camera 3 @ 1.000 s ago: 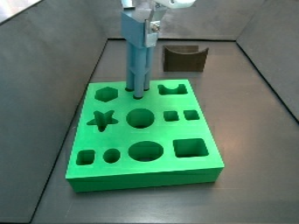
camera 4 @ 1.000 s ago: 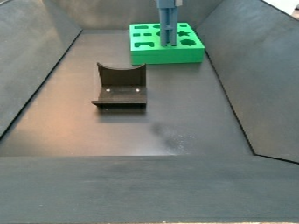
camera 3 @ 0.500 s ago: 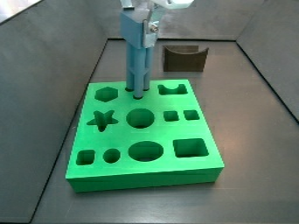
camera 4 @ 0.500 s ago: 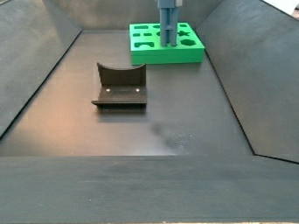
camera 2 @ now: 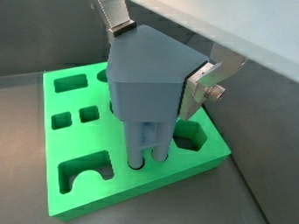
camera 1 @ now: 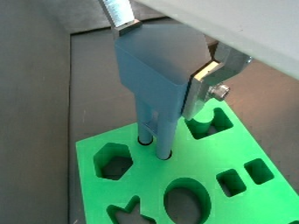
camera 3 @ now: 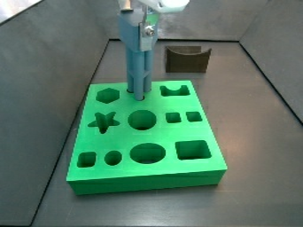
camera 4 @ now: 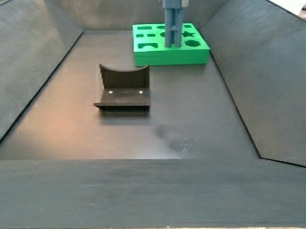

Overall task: Pick up the 3 prong object. Move up. Move to above the board. Insert the 3 prong object.
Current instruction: Insert the 3 prong object.

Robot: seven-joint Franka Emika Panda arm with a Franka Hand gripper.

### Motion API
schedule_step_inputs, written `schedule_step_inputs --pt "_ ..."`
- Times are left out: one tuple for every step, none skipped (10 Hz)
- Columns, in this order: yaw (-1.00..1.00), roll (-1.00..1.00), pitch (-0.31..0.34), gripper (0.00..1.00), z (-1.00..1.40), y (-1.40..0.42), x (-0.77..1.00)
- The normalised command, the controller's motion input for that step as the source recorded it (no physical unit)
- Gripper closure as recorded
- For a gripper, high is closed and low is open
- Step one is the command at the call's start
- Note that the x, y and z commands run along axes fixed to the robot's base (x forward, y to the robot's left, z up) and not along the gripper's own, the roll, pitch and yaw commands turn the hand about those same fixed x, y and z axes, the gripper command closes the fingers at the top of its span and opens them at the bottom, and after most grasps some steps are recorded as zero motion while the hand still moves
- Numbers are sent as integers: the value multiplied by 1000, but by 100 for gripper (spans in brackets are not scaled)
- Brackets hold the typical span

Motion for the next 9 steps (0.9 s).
schedule_step_inputs --pt "69 -133 -79 100 -354 -66 0" --pt "40 0 -133 100 -986 -46 0" --pt "57 20 -34 100 -1000 0 43" --pt "157 14 -11 100 -1000 46 274" --pt "214 13 -14 100 -1000 100 286" --pt "206 0 -4 100 -1000 71 280" --pt "206 0 -1 100 -1000 54 266" --pt "234 13 -29 100 -1000 151 183" --pt "-34 0 0 100 0 0 0"
